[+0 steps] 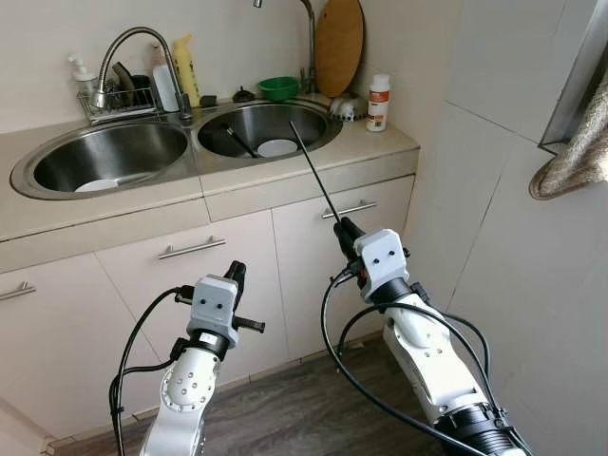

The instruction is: Kitchen organization

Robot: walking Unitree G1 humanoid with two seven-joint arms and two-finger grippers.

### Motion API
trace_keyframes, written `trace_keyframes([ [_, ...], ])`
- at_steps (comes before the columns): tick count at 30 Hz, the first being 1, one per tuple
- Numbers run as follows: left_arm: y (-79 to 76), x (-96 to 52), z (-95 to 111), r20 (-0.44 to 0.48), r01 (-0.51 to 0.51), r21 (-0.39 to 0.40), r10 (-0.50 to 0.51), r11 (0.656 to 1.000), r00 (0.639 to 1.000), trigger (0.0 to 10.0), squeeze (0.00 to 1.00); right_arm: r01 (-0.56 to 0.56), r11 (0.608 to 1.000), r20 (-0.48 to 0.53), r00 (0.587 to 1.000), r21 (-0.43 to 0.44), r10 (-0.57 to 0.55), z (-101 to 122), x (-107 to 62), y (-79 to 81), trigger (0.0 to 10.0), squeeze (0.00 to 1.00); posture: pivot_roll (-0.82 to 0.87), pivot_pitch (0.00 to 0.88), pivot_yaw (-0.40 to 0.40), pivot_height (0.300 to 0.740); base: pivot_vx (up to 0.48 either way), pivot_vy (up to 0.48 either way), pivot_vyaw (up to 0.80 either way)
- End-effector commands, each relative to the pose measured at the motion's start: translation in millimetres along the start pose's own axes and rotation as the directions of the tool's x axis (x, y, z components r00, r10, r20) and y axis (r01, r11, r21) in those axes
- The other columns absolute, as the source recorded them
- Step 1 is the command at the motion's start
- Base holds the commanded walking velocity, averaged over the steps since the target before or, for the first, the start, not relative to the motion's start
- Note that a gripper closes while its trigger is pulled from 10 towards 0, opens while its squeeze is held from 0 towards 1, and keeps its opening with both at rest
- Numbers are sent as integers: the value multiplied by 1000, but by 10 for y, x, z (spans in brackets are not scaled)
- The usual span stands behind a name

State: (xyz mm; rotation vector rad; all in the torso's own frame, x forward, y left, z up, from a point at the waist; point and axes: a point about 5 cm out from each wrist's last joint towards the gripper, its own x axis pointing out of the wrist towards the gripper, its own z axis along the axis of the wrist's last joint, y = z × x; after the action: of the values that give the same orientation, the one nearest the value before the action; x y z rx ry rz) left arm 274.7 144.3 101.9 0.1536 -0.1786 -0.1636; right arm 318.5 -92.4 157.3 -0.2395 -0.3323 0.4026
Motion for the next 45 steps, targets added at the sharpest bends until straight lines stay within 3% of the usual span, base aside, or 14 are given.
trace_keyframes([
  [1,-24,13,-10,-2,10,-1,-10,1000,1000,10000,0,-7,1000,-1,1000,2,7,9,2,17,10000,0,-95,0,70,740,0,0,0],
  [8,71,-22,-13,-6,-9,20,9,1000,1000,10000,0,1,1000,7,1000,1,-1,22,27,25,10000,0,-75,0,51,740,0,0,0],
  [27,27,-128,-27,-11,-61,8,61,998,998,10000,0,-71,997,10,997,3,71,25,82,132,10000,0,-29,0,-15,740,0,0,0],
  [45,98,-253,-32,-28,-111,24,112,993,993,10000,0,-91,995,8,996,41,91,24,171,224,10000,0,16,0,-42,740,0,0,0],
])
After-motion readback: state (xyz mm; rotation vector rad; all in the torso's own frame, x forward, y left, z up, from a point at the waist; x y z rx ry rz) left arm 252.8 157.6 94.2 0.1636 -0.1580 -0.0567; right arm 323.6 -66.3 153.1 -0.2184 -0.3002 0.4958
